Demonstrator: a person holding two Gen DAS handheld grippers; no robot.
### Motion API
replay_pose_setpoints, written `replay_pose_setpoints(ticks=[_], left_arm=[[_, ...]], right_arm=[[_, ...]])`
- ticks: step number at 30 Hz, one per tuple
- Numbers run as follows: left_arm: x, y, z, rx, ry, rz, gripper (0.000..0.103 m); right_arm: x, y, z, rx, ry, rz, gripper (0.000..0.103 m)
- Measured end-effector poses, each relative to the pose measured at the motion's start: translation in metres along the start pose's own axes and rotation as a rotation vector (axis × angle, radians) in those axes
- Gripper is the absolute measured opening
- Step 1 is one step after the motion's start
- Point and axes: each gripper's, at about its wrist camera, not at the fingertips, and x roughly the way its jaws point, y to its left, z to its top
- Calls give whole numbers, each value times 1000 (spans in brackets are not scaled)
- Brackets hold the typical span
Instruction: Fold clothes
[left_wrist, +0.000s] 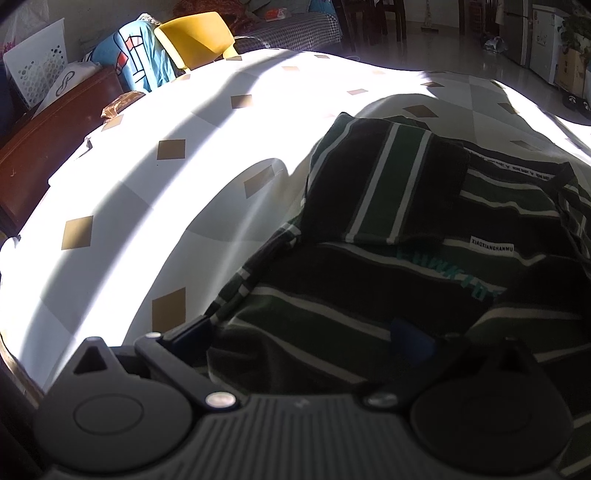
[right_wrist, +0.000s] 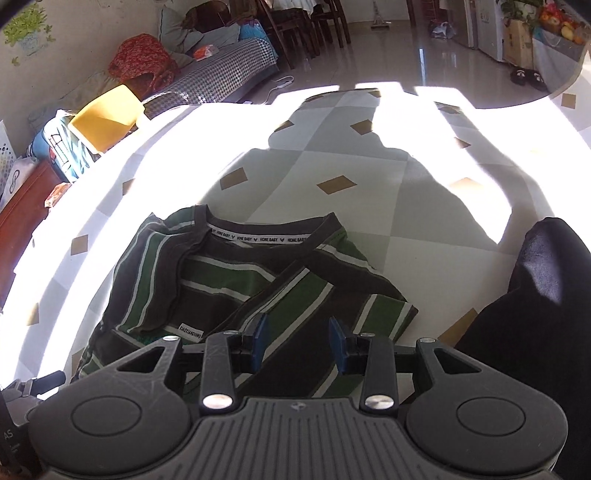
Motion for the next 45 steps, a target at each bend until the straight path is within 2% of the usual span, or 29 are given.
replay_pose_setpoints(ticks=[11, 14, 18, 27, 33, 39, 45], left_arm=[[10, 2, 4, -32, -2, -2, 103], [12, 1, 5, -34, -3, -9, 103], [14, 1, 6, -48, -1, -23, 103], [16, -5, 9, -66, 8, -64, 103], [15, -8, 7, -66, 10, -69, 103], [13, -12, 6, -77, 38, -105, 103], [4, -25, -2, -28, 47, -134, 103]], right_arm=[[36, 4, 3, 24, 58, -14, 36], [50, 0, 1, 48, 97, -71, 35], [52, -4, 3, 42, 65, -118, 35], [62, 1, 7, -96, 4, -273, 35], [69, -5, 15, -79, -21, -295, 36], [75, -7, 22, -79, -49, -321, 38], [81, -9, 30, -69, -72, -337, 40]])
